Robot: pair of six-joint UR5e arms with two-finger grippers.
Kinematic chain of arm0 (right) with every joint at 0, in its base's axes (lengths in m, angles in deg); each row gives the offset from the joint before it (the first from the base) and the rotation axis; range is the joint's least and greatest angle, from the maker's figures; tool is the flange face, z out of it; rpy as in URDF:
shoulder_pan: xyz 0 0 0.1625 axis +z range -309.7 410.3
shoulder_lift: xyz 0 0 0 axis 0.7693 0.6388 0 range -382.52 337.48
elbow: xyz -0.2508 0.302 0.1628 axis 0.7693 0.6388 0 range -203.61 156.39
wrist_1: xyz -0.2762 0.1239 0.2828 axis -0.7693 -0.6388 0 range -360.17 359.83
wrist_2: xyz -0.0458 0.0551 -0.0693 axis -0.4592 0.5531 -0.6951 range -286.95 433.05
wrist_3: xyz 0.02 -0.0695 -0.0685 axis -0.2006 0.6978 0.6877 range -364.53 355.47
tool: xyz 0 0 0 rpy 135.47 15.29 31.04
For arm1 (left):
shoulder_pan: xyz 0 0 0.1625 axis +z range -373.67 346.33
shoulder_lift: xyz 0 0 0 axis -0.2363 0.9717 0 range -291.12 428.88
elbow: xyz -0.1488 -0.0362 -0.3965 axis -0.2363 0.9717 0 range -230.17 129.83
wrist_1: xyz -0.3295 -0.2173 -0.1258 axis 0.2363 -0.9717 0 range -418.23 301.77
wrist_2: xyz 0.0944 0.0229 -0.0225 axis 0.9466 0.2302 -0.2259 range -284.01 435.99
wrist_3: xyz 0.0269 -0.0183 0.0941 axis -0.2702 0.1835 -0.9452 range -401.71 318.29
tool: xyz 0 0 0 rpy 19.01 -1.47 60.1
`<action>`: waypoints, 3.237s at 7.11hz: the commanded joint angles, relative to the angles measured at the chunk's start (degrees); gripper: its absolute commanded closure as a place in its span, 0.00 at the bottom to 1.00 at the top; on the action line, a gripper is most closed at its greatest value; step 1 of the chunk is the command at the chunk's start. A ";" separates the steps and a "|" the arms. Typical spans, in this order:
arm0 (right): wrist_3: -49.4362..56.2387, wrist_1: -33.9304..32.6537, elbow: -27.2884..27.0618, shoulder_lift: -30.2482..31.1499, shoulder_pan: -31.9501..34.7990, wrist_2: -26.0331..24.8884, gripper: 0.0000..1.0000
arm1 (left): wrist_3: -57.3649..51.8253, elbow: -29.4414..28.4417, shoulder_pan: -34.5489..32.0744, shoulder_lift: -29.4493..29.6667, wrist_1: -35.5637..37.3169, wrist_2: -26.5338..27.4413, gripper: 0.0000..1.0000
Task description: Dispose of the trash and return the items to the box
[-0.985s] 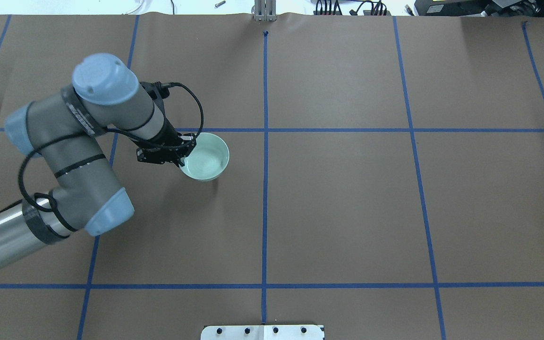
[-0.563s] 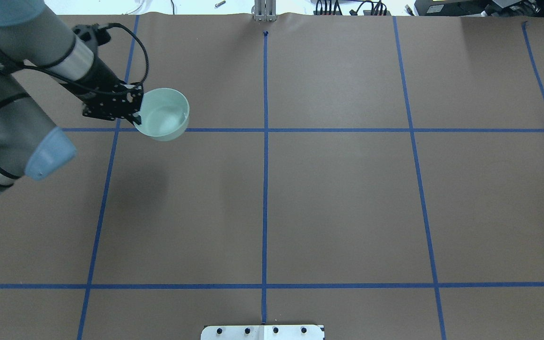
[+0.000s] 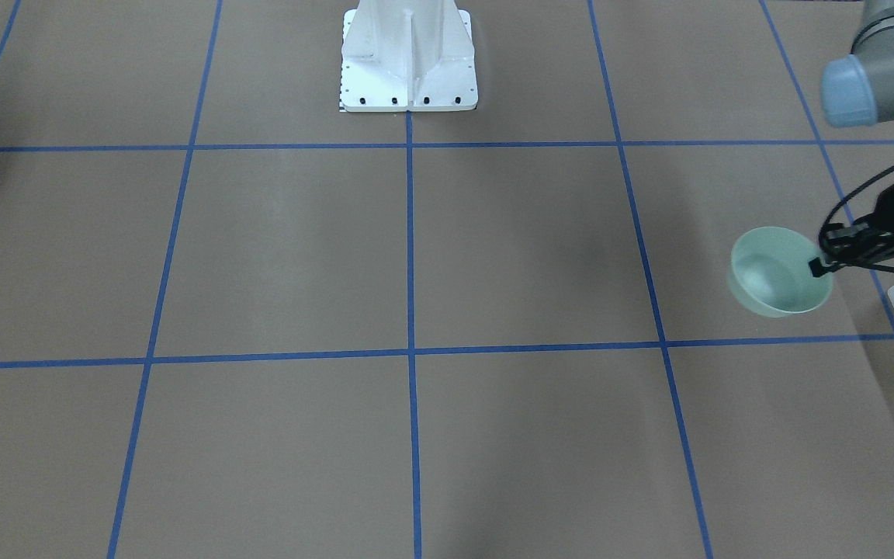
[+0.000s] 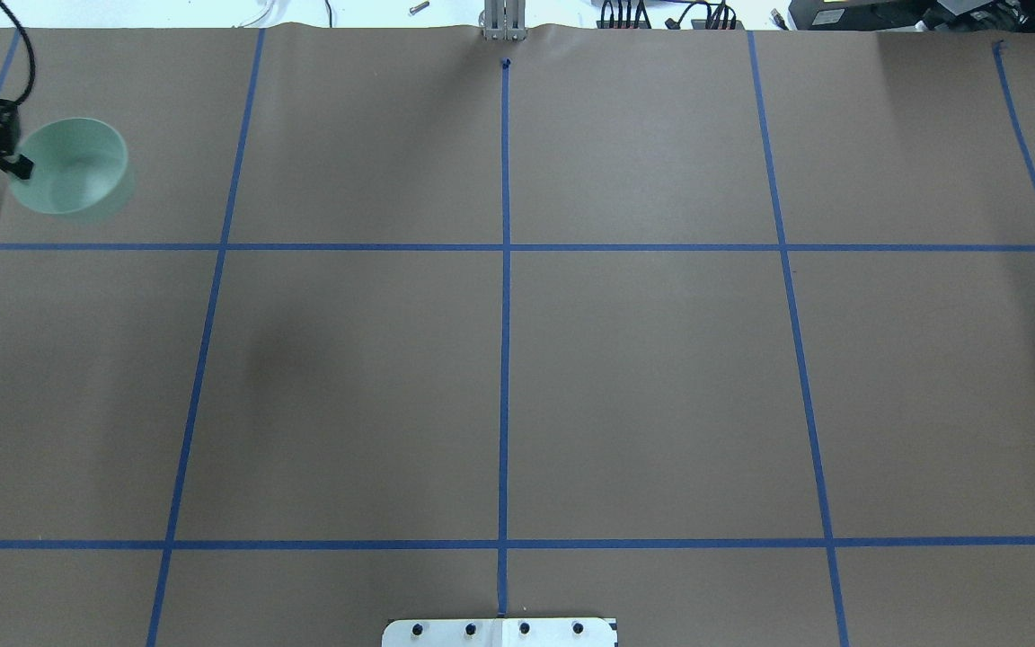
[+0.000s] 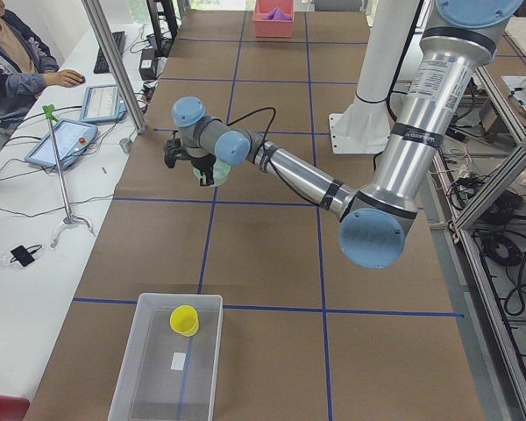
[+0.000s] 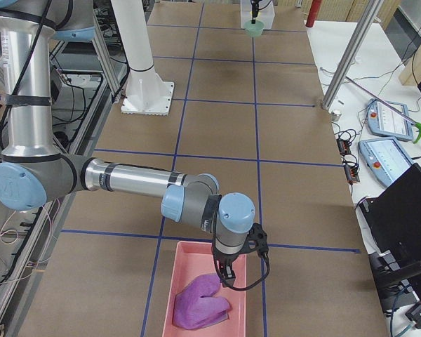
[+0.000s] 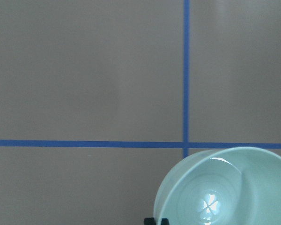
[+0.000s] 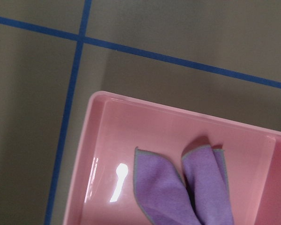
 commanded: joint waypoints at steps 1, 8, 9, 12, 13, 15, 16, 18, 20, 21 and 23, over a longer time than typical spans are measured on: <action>-11.30 -0.22 -11.55 5.21 -4.62 2.17 0.00 | -25.75 -12.38 -11.79 0.54 3.46 0.07 1.00; -34.82 0.57 -24.61 6.99 -17.48 5.00 0.00 | -41.31 -61.57 -21.15 10.03 -26.60 5.24 1.00; -34.82 0.49 -24.35 6.99 -17.66 5.00 0.00 | -41.13 -61.67 -22.11 10.04 -26.52 5.34 1.00; -34.82 0.49 -24.26 6.99 -18.10 4.91 0.00 | -32.13 -70.06 -22.12 11.17 -35.43 5.78 1.00; -34.82 0.49 -24.26 6.99 -18.10 4.91 0.00 | -28.51 -71.50 -22.12 12.05 -36.87 5.78 1.00; -34.82 0.49 -24.26 6.99 -18.18 4.91 0.00 | -16.93 -71.69 -22.12 12.06 -41.00 5.70 1.00; -34.82 0.49 -24.26 7.08 -18.19 4.91 0.00 | -12.96 -72.65 -21.86 11.89 -43.54 5.70 1.00; -34.82 0.49 -24.26 7.08 -18.27 4.91 0.00 | -10.90 -74.15 -21.33 11.71 -44.27 5.52 1.00; -34.82 0.49 -24.26 7.08 -18.45 4.82 0.00 | -9.67 -74.42 -19.49 11.62 -44.36 5.43 0.79; -34.82 0.49 -24.26 7.08 -18.45 4.56 0.00 | -9.67 -74.33 -18.79 11.62 -44.45 5.43 0.52; -34.82 0.49 -24.61 7.08 -18.45 4.74 0.00 | -9.93 -73.72 -18.43 11.54 -44.97 5.35 0.28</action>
